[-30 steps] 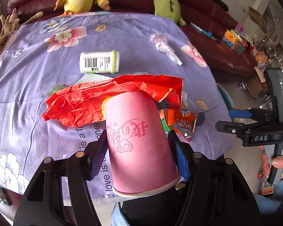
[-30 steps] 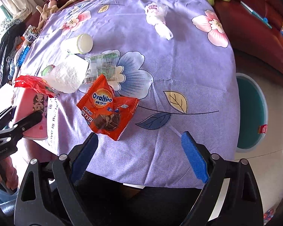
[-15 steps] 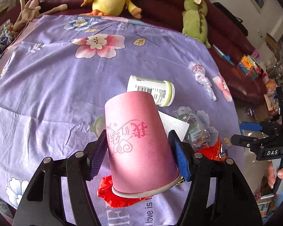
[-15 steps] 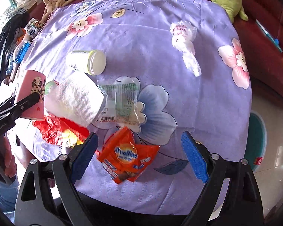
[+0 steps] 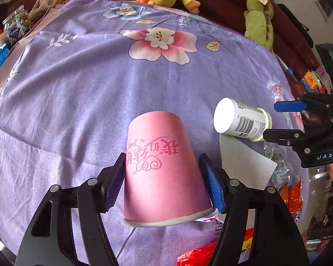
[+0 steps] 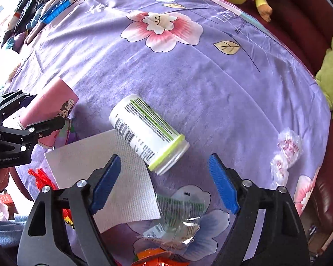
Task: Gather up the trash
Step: 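Grasp the pink paper cup with the left tool while the right tool grasps the white-green canister, then carry the pink cup and white-green canister over the teal bin with both tools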
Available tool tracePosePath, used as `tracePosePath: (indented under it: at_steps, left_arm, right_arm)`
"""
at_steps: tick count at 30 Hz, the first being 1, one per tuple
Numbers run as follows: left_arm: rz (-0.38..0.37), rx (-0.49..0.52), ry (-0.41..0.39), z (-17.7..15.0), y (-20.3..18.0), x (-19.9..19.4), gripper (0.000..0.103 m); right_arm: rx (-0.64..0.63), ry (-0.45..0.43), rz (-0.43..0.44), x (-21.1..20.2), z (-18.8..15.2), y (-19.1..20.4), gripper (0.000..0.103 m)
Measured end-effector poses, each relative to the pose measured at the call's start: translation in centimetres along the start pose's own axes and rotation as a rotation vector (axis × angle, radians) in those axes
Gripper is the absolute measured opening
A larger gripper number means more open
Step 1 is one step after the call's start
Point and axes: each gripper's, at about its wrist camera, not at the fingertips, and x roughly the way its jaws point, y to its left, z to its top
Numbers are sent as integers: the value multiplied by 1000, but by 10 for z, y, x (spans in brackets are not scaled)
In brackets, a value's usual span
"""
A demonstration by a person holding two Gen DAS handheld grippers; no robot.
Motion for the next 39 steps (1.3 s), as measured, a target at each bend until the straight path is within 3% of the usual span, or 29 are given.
tracePosePath:
  at_steps: [10, 12, 13, 17, 27, 39]
  left_arm:
    - [50, -27, 31, 5, 14, 23, 68]
    - [64, -22, 25, 6, 12, 23, 67]
    - [71, -26, 19, 6, 11, 23, 61]
    - [60, -20, -2, 10, -2, 18, 58]
    - [-28, 105, -12, 9, -80, 10, 58]
    - [-74, 253, -39, -2, -181, -5, 58]
  right_arm:
    - [-131, 88, 50, 53, 31, 12, 68]
    - [-127, 95, 55, 62, 28, 10, 61]
    - [-118, 88, 59, 63, 26, 9, 56]
    - [-66, 45, 50, 56, 15, -1, 52]
    - [151, -28, 46, 13, -53, -51, 51]
    - [410, -150, 75, -43, -151, -112, 51]
